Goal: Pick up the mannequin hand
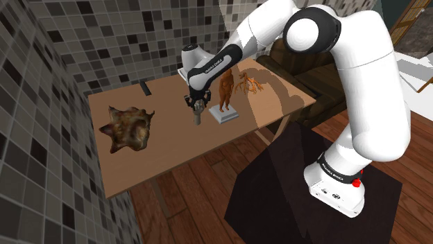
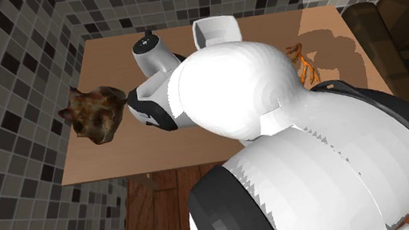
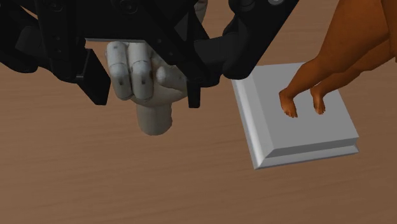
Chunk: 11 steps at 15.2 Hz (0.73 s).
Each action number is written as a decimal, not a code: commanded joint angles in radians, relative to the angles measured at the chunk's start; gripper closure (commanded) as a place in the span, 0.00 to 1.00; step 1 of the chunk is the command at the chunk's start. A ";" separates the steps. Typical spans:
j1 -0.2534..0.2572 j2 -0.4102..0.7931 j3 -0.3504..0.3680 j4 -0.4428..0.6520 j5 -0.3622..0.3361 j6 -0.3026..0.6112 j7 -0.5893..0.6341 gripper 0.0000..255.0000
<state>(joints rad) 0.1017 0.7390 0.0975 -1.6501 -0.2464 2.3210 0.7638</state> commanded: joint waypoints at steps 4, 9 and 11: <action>-0.002 -0.007 0.001 0.000 0.002 -0.008 -0.003 1.00; -0.006 -0.055 0.008 -0.007 0.010 -0.049 -0.011 1.00; -0.007 -0.073 0.010 -0.008 0.013 -0.066 -0.015 1.00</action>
<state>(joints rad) 0.0963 0.6754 0.1063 -1.6580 -0.2348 2.2642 0.7518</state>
